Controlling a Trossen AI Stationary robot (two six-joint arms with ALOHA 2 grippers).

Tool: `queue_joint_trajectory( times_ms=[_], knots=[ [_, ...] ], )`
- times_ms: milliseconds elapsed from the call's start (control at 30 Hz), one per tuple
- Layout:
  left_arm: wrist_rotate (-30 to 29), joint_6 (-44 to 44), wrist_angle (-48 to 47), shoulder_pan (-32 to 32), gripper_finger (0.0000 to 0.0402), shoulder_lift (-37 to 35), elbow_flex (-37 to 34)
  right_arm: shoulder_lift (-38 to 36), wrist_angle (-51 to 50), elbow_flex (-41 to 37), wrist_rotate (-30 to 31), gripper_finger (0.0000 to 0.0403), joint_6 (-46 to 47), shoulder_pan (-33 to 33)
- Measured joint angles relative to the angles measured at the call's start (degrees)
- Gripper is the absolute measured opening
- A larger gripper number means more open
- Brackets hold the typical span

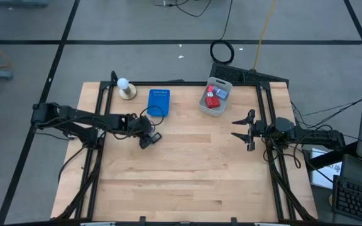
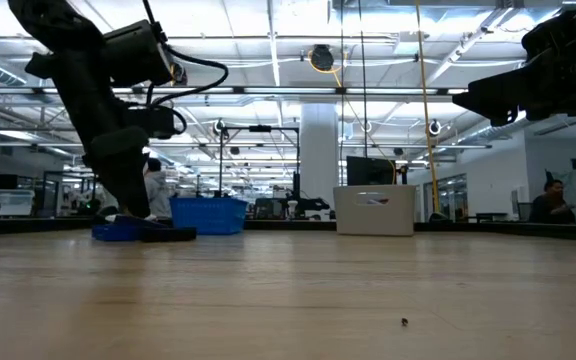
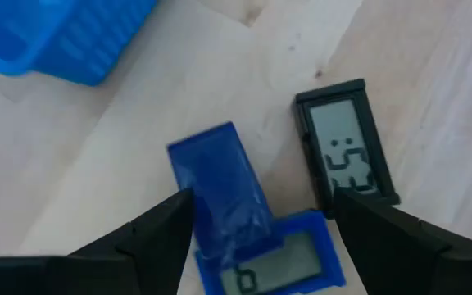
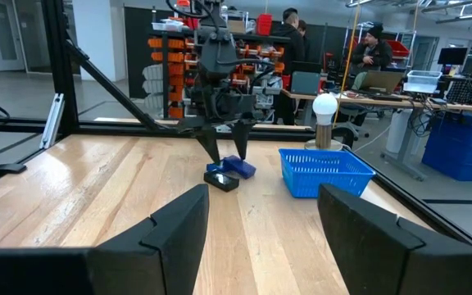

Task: Pick & Place Office items
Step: Put the left blue digital clock into the blue bin

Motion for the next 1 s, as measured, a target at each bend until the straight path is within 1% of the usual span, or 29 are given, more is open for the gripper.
queue_joint_trajectory(
  times_ms=[133,333,467,633,733,1000],
  knots=[
    [-0.5,1.1,0.1,2.1,0.0287,-1.0,0.0,0.0,0.0,0.0,0.0,0.0222,0.0,0.0],
    [0.0,-5.2,-4.0,6.0,0.0317,-1.0,0.0,0.0,0.0,0.0,0.0,0.0222,0.0,0.0],
    [0.7,-5.3,-4.5,6.8,0.0333,-0.6,0.0,0.0,0.0,0.0,0.0,0.0222,0.0,0.0],
    [0.7,-6.5,-3.7,6.8,0.0335,-0.1,0.0,0.0,0.0,0.0,0.0,0.0222,0.0,0.0],
    [0.7,-6.5,-3.6,6.8,0.0335,1.3,0.0,0.0,0.0,0.0,0.0,0.0222,0.0,0.0],
    [1.1,-1.8,-1.3,6.8,0.0335,7.5,0.2,0.0,0.0,0.0,0.0,0.0222,0.0,0.0]
  ],
)
